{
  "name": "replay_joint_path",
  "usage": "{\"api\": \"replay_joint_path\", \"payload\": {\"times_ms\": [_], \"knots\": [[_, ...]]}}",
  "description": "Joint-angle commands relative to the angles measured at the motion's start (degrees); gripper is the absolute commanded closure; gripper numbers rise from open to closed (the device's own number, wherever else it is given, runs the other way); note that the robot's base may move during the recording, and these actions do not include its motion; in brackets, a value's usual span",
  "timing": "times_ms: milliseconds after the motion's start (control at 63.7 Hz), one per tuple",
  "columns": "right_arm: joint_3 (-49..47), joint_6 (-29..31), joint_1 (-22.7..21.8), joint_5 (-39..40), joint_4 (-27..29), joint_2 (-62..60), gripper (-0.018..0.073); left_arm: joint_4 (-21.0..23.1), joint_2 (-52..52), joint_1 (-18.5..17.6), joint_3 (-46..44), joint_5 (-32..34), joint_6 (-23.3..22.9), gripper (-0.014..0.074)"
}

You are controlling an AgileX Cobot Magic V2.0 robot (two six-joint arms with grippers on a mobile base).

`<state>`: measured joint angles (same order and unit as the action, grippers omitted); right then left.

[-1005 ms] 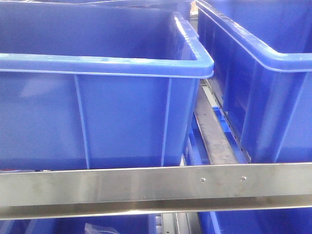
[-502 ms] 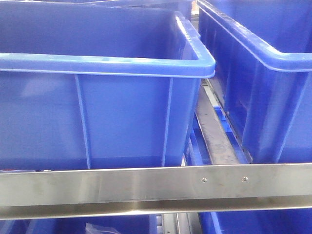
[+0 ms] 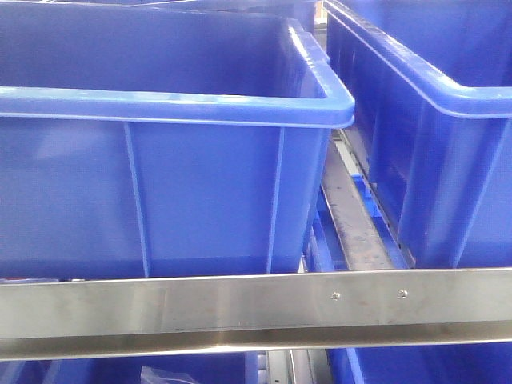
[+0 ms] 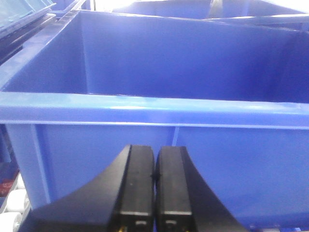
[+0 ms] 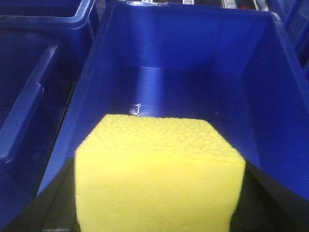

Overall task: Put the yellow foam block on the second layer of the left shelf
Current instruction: 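Move the right gripper with the cube into a blue bin on the shelf, then lower the cube into the blue bin and open the right gripper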

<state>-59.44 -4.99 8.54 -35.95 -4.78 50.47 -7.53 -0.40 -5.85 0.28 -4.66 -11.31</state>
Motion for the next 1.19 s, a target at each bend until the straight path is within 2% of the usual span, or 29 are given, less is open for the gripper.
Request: {"api": "replay_joint_path", "payload": {"times_ms": [0, 126, 220, 518, 895, 1177], "knots": [[-9.8, -0.1, -0.2, -3.2, -0.9, 6.9, 0.0234, 0.4, 0.2, -0.1, 1.5, 5.0, -0.2, 0.046], [-19.9, 0.3, -0.5, -14.3, -1.0, 16.4, 0.0234, 0.4, 0.2, -0.1, 1.5, 5.0, -0.2, 0.046], [-24.2, 2.1, -1.9, -17.0, -1.0, 22.0, 0.0234, 0.4, 0.2, -0.1, 1.5, 5.0, -0.2, 0.046], [-24.7, 5.4, -8.6, -11.4, -1.0, 33.0, 0.0234, 0.4, 0.2, -0.1, 1.5, 5.0, -0.2, 0.046], [-24.7, 6.4, -8.9, -1.1, -1.1, 48.2, 0.0234, 0.4, 0.2, -0.1, 1.5, 5.0, -0.2, 0.046], [-24.7, 6.4, -8.9, 0.4, -1.1, 55.2, 0.0234, 0.4, 0.2, -0.1, 1.5, 5.0, -0.2, 0.046]]}}
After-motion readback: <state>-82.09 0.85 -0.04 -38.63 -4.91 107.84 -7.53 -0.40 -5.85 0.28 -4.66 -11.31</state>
